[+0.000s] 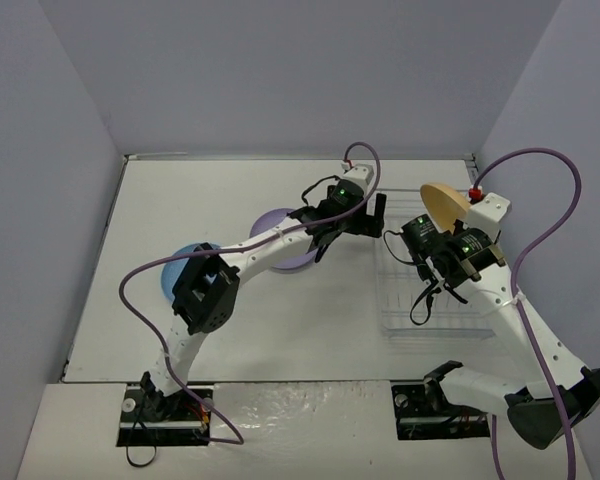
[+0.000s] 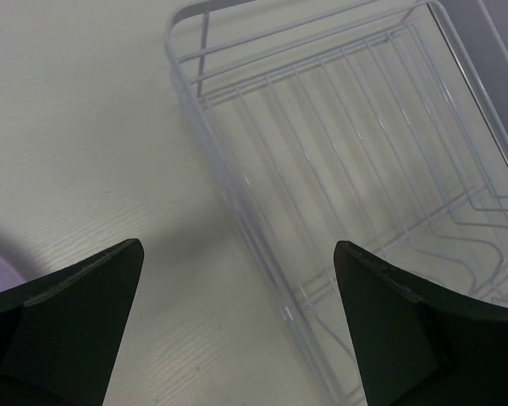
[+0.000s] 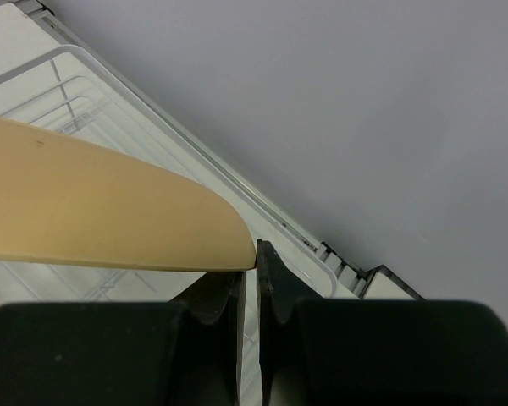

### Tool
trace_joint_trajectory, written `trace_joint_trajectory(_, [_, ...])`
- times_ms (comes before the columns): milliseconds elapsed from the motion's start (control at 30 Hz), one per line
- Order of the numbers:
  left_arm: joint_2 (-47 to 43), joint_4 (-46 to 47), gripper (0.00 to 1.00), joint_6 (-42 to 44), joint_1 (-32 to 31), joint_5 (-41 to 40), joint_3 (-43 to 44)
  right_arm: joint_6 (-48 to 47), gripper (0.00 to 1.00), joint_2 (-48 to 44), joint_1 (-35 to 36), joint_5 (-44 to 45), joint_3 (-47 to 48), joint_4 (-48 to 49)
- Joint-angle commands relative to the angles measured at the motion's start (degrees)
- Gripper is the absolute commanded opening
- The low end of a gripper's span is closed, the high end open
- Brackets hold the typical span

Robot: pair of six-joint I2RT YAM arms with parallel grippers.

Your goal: Load the plates into the dish rack

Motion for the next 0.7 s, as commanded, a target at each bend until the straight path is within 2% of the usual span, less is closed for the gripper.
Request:
trace_joint_trajectory(0, [1.15,0.28,0.93,-2.18,-1.91,-5.4,7.1,1.57,0.0,-0.11,-0.5,2.64,-0.23,1.97])
trace_joint_trajectory(233, [9.33,-8.35,0.72,-2.74,-2.43,-12.98,18.02,1.11,0.0,-0.65,-0.51,3.19,-0.85,2.95])
trace_joint_trajectory(300, [10.3,-8.36,0.6,-3.01,-2.43,-13.6,18.93,0.77,0.0,-0.79,-0.57,3.47,-1.13,3.36])
trace_joint_trajectory(433, [11.93,-8.19,0.29,-3.68,-2.43,-17.02,20.69,0.49,0.0,-1.2,-0.52,3.76,-0.86,3.67])
trace_joint_trajectory(600, [13.91,-7.98,0.05,-3.91,-2.19,-20.89,24.39,-0.99,0.0,-2.09,-0.59,3.68,-1.5,5.6])
trace_joint_trajectory(667, [15.02,-8.7,0.0,-3.93,-1.86,-23.03,26.91,-2.81,0.0,-2.22,-0.59,3.3,-1.78,7.17])
